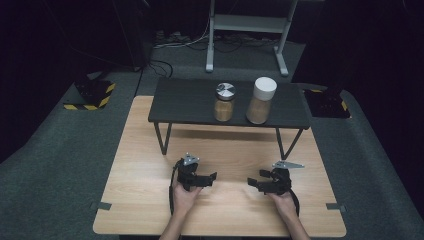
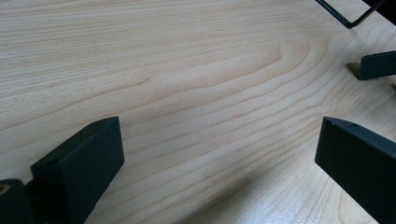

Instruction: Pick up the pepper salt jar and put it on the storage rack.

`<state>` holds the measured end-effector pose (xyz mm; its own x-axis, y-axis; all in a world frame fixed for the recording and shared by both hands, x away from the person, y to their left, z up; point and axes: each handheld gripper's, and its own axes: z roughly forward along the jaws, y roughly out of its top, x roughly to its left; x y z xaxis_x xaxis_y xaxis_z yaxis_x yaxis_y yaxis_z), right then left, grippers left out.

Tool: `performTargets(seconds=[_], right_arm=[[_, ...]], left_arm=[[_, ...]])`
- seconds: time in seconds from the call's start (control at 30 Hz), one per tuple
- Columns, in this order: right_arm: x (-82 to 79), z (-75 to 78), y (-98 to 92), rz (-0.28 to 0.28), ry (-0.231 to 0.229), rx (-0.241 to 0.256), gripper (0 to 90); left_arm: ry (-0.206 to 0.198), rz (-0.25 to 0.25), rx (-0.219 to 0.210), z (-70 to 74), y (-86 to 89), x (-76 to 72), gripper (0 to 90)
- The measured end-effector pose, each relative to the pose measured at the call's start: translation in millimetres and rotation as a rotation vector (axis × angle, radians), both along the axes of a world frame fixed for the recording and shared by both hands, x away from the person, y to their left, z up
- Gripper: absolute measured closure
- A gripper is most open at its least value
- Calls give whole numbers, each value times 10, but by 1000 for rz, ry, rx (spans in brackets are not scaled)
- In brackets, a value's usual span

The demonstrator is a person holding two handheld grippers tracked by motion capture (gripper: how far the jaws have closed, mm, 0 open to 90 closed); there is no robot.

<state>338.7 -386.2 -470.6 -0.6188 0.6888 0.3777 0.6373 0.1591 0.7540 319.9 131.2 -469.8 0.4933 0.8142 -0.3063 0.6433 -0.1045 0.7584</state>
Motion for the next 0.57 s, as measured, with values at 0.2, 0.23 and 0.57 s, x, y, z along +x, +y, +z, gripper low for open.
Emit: performTargets(seconds=[0.2, 0.23, 0.57], right_arm=[[-1, -2, -2, -2, 2, 2, 143], [-1, -2, -2, -2, 2, 2, 143], [-4, -8, -11, 0, -3, 6, 139]], left_arm=[[1, -1, 2, 3, -3, 1, 16], [1, -1, 2, 3, -3, 1, 16], [5, 17, 5, 8, -13, -2, 8]])
